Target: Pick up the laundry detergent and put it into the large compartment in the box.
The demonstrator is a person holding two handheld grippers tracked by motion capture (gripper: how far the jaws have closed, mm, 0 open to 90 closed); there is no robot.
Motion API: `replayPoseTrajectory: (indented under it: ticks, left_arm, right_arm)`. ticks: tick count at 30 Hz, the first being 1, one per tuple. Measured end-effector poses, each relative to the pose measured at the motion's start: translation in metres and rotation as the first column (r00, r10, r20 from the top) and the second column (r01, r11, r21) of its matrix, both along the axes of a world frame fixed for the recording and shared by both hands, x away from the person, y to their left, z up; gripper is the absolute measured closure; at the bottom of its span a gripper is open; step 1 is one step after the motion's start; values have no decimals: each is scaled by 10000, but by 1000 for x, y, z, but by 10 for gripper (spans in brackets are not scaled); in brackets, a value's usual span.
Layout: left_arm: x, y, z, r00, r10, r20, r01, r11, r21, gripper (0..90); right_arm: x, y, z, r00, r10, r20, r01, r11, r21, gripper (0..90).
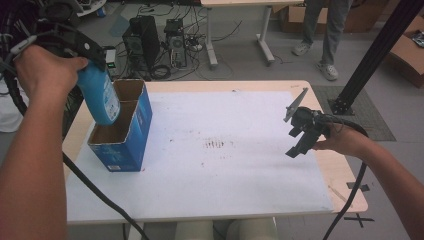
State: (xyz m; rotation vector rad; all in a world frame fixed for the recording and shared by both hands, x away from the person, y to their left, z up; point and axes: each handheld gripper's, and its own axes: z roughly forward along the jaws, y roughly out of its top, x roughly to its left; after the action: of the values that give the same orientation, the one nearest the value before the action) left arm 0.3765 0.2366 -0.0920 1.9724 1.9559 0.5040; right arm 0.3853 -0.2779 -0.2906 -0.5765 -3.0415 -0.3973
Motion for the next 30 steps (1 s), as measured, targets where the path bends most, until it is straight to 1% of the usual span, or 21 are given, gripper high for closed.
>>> replayPoseTrajectory:
  ticks: [5,7,9,11,18,23,25,27,30]
  left_arm:
    - [2,2,-18,9999,-106,-129,107,9999,113,382]
    - [3,2,-23,9998,-172,-124,174,9998,108,382]
    - [4,1,-29,9995,-225,-239,227,9997,65,382]
    - [6,1,-35,9992,-280,-270,281,9996,15,382]
    - [10,2,-57,9986,-422,-308,424,9991,38,382]
    - [13,4,-77,9982,-512,-326,517,9986,132,382]
    - [14,5,-87,9977,-533,-422,539,9984,142,382]
    - [15,7,-96,9973,-534,-511,540,9985,110,382]
    - [15,9,-106,9971,-566,-514,571,9983,75,382]
  right_arm:
    - [0,-2,-1,10000,-3,-11,3,10000,-25,189]
    - [0,-2,0,10000,-21,1,21,10000,10,189]
    - [0,-3,0,10000,-52,-4,52,10000,12,189]
    - [0,-3,0,10000,-59,-7,59,10000,-4,190]
    - [0,-4,-2,10000,-85,-50,85,10000,-25,189]
    - [-1,-6,-3,9999,-134,-78,134,9999,-37,190]
    - [-1,-7,-3,9999,-140,-75,140,9999,-43,190]
    - [-1,-8,-2,9998,-191,-88,190,9998,-51,190]
    - [0,-9,-2,9997,-205,-92,204,9998,-65,190]
